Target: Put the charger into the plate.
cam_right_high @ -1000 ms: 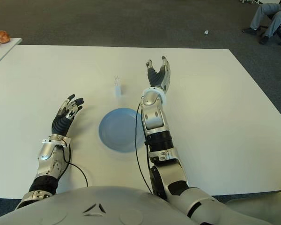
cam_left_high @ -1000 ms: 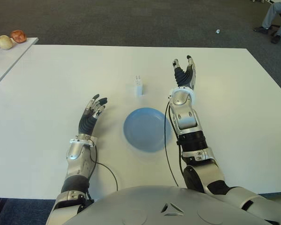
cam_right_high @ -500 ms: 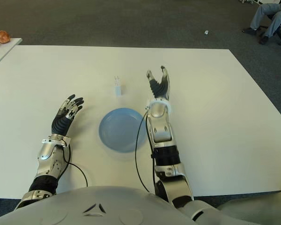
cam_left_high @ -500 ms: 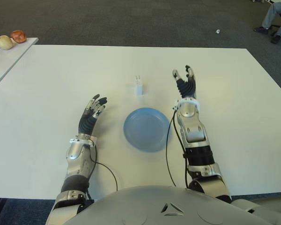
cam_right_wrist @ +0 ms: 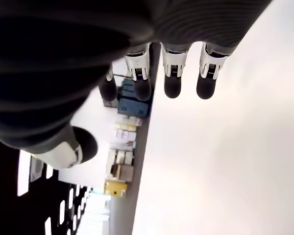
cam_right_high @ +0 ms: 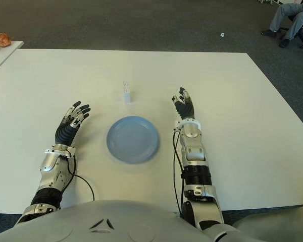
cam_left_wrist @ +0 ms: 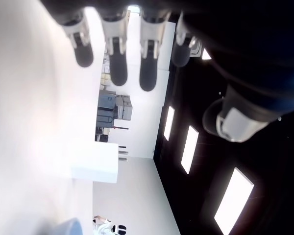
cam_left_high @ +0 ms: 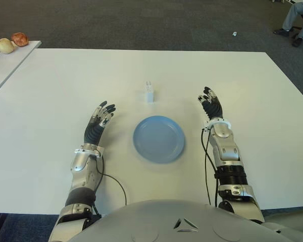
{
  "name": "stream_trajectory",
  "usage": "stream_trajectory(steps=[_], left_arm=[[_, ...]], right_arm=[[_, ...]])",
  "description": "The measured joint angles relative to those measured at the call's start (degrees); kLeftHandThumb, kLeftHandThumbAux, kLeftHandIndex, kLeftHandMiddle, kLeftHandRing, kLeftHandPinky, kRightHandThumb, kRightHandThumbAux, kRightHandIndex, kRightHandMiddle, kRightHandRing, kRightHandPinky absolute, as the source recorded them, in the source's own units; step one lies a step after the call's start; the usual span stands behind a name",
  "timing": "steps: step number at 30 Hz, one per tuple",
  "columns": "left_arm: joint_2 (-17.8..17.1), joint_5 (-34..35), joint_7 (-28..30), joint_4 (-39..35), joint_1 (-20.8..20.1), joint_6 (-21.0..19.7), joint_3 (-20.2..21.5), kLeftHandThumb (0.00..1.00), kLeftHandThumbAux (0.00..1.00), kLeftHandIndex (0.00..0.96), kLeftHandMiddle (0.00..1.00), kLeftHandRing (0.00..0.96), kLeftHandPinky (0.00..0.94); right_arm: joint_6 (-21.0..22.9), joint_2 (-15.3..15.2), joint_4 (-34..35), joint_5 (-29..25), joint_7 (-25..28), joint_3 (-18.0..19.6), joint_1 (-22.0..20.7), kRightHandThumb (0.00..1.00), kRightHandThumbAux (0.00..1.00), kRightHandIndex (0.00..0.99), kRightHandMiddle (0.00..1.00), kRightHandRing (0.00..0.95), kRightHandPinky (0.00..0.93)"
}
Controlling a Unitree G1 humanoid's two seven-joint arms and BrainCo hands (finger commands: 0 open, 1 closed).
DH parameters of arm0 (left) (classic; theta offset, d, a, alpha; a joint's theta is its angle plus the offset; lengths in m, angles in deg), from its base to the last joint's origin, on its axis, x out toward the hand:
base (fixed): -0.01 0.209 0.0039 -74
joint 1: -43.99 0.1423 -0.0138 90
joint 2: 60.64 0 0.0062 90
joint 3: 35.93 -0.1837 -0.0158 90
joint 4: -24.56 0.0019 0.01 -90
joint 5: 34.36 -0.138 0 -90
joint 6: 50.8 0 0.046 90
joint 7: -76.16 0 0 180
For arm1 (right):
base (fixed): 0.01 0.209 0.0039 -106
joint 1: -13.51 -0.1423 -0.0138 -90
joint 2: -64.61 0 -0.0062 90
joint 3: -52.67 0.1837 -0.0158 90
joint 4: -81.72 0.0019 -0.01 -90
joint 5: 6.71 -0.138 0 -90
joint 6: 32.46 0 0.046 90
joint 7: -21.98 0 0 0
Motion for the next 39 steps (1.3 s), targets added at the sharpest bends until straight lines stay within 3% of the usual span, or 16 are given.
stream_trajectory(steps=[17, 39], left_arm=[[-0.27, 0.02, 0.27, 0.25, -0.10, 0.00, 0.03, 0.000, 0.529, 0.098, 0.185, 0.155, 0.107], [-0.29, 0.07, 0.34, 0.30, -0.09, -0.36, 0.04, 0.000, 0.533, 0.105, 0.206, 0.172, 0.113]], right_arm=[[-8.65, -0.40, -7.71, -8.63, 11.76, 2.68, 2.33, 0.021, 0.667, 0.000, 0.000, 0.000, 0.000], [-18.38, -1.62, -16.40, -10.03, 17.13, 3.41, 1.61, 0.001, 0.659, 0.000, 0.000, 0.000, 0.000]])
